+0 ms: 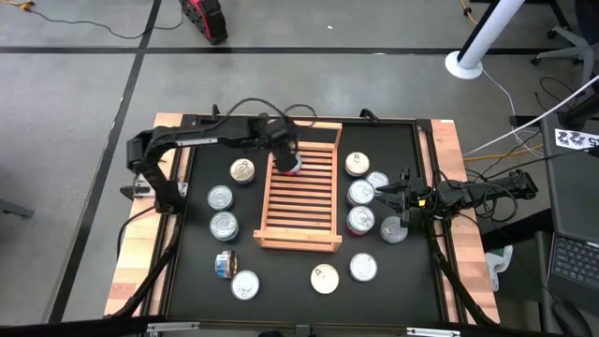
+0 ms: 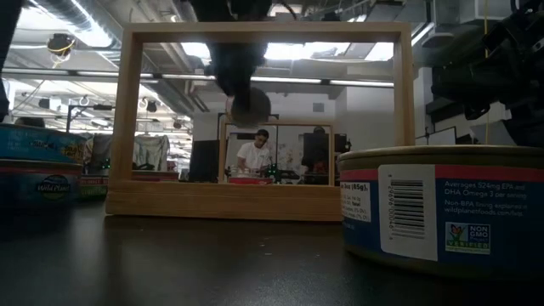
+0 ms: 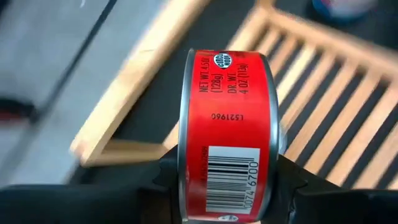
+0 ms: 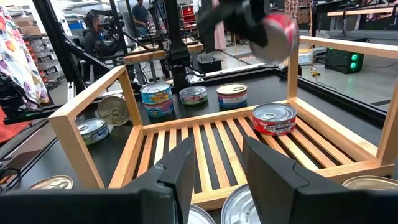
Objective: Stack canned seafood by type on shelf
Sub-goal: Stack the red tuna can on top of the other red tuna can on the shelf
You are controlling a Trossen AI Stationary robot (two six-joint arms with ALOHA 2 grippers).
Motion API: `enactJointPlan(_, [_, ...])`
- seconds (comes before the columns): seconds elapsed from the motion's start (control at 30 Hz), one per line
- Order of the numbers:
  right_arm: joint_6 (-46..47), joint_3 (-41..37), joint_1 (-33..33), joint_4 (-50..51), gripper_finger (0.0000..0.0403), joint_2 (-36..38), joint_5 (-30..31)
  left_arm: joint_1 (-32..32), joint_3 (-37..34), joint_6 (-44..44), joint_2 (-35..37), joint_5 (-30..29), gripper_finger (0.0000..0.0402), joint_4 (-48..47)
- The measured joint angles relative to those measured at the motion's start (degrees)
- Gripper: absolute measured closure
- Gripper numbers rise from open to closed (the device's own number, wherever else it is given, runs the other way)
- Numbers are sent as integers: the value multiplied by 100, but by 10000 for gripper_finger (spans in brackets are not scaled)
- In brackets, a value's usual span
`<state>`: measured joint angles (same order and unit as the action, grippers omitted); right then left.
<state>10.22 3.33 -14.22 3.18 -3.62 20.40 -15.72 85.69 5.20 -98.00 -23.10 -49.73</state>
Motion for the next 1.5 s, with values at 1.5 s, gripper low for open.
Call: enactJointPlan(1.5, [-2,7,-2,37,267,0,13,144,7,-3967,-1677,-964,254,846])
